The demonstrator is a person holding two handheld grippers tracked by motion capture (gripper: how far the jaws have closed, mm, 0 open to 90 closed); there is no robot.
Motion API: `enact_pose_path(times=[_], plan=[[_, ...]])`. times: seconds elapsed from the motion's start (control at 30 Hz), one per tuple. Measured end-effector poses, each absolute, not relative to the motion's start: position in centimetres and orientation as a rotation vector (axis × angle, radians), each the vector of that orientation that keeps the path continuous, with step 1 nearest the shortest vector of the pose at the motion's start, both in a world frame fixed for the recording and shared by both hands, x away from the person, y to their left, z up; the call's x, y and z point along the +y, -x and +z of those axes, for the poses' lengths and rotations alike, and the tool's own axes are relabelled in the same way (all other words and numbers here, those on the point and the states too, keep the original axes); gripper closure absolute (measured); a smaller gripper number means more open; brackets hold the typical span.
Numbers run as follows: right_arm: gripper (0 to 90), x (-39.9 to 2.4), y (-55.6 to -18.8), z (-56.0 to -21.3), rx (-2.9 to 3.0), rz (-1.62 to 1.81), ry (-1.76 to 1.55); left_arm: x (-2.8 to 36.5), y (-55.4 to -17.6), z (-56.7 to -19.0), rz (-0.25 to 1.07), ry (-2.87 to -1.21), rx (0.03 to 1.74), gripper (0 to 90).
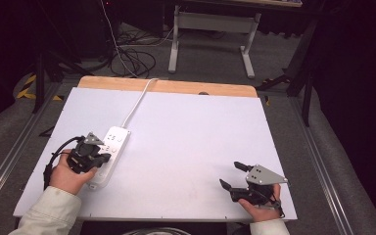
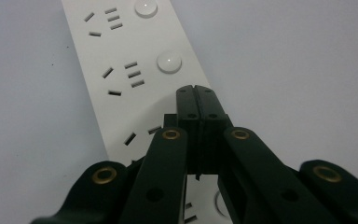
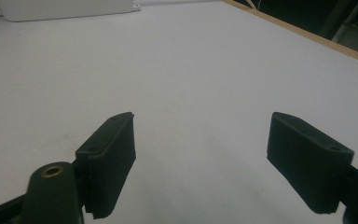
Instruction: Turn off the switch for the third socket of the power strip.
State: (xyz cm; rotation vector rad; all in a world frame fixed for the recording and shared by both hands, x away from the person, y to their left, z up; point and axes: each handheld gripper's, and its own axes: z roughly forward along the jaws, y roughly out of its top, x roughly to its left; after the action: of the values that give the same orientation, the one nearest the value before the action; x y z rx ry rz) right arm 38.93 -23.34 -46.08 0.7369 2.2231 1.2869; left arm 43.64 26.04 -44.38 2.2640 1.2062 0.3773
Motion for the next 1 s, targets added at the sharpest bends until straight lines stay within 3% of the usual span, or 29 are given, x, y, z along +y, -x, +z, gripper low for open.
enact_pose_path(times=[1.0], plan=[[23.7, -23.33, -38.88, -46.04, 2.225, 1.287, -0.728, 26.19, -43.71, -44.89, 0.378, -2.248, 1.205, 90.0]])
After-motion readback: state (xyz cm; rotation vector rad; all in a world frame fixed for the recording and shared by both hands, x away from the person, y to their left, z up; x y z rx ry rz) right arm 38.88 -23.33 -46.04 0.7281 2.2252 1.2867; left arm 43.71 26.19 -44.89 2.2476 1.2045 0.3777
